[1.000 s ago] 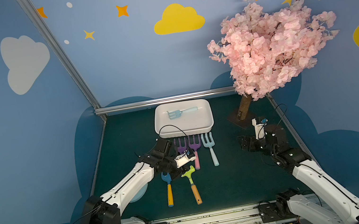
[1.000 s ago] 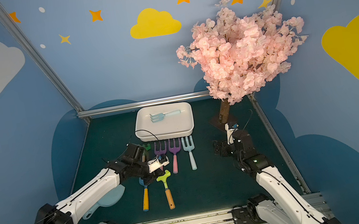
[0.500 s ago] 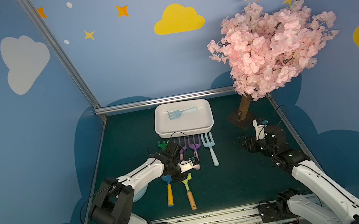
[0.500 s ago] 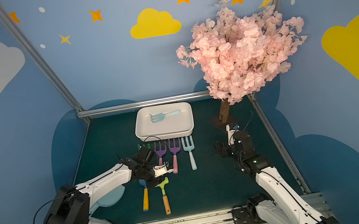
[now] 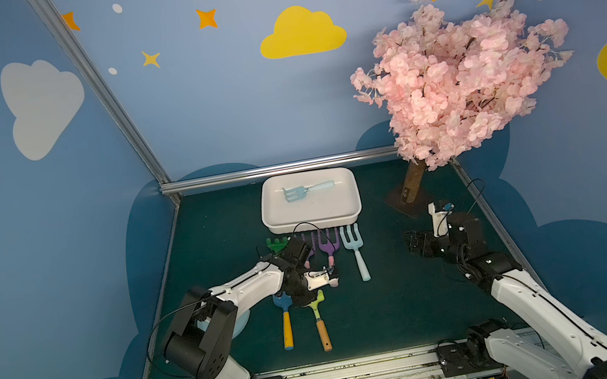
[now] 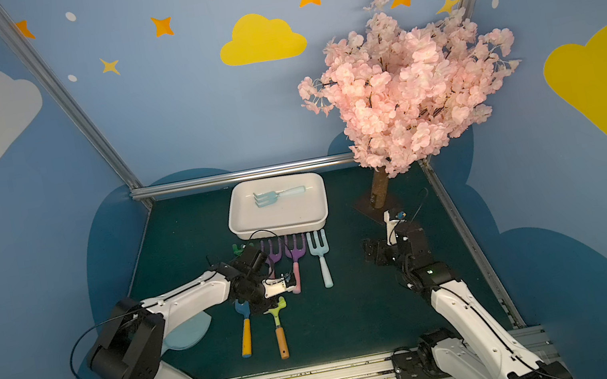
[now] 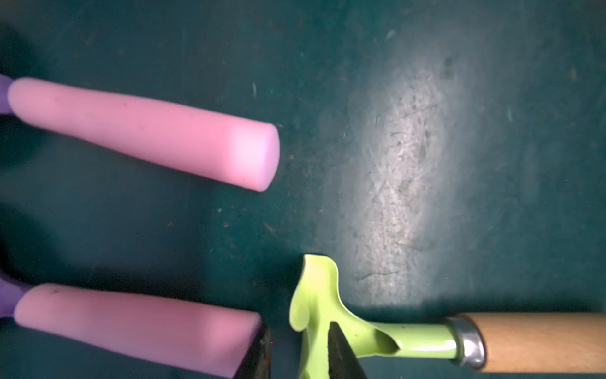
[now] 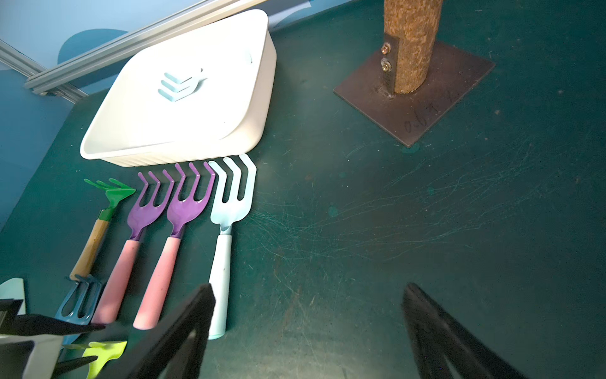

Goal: Take the hand rake out of the storage box
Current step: Place the rake at the center of the board, then adjust the rake at the center of the board.

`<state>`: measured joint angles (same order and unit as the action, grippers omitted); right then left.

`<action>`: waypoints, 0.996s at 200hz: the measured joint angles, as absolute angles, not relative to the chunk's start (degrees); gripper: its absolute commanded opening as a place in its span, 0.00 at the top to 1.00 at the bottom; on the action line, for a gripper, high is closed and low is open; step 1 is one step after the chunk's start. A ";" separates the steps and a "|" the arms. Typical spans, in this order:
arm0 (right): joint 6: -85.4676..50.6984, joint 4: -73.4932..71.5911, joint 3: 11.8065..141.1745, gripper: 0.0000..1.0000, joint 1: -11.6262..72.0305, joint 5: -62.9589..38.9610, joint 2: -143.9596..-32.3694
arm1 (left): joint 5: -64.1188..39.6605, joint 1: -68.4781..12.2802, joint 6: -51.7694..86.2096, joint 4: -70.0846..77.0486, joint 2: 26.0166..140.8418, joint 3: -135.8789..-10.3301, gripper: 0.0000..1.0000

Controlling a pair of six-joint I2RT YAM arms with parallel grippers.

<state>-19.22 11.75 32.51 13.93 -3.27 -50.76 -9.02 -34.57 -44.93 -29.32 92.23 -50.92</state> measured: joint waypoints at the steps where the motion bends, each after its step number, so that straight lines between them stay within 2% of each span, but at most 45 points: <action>1: -19.22 11.75 32.51 0.08 13.91 -3.29 -50.76 | -9.02 -34.57 -44.86 -29.34 92.23 -50.94 0.47; 8: -19.22 11.75 32.51 0.08 13.89 -3.38 -50.83 | -8.95 -34.57 -44.62 -29.41 92.25 -51.05 0.30; 17: -19.22 11.75 32.51 0.08 13.74 -3.62 -50.87 | -8.78 -34.63 -44.16 -29.89 92.25 -51.62 0.14; 21: -19.22 11.75 32.51 0.07 13.72 -3.66 -50.87 | -8.71 -34.70 -43.72 -30.04 92.25 -51.90 0.03; 24: -19.22 11.75 32.51 0.08 13.67 -3.70 -50.87 | -8.60 -34.76 -43.55 -30.13 92.25 -52.10 0.00; 55: -19.25 11.64 32.51 0.08 13.58 -3.99 -50.94 | -6.55 -36.05 -37.89 -31.66 92.05 -55.40 0.00; 86: -19.27 11.57 32.47 0.07 13.45 -4.12 -50.94 | -2.33 -37.34 -25.52 -29.74 87.02 -55.20 0.00; 131: -19.31 11.16 32.45 0.08 13.32 -4.38 -51.59 | 1.74 -43.22 -1.69 -24.12 76.16 -45.91 0.00; 156: -19.40 10.52 32.36 0.08 13.30 -5.10 -51.96 | 6.87 -43.40 11.90 -23.42 72.82 -42.44 0.00; 180: -19.70 9.87 32.08 0.07 13.30 -5.74 -52.05 | 11.38 -41.80 19.40 -23.00 72.31 -41.19 0.00; 191: -19.77 9.69 31.92 0.07 13.30 -6.00 -52.05 | 12.58 -40.69 21.28 -22.96 73.67 -41.95 0.02; 199: -19.79 9.69 31.88 0.08 13.30 -6.09 -52.05 | 13.54 -40.07 22.61 -22.70 75.20 -42.85 0.08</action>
<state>-19.79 9.69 31.88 13.30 -6.09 -52.05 13.54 -40.07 22.61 -22.70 75.20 -42.85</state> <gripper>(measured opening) 0.925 0.978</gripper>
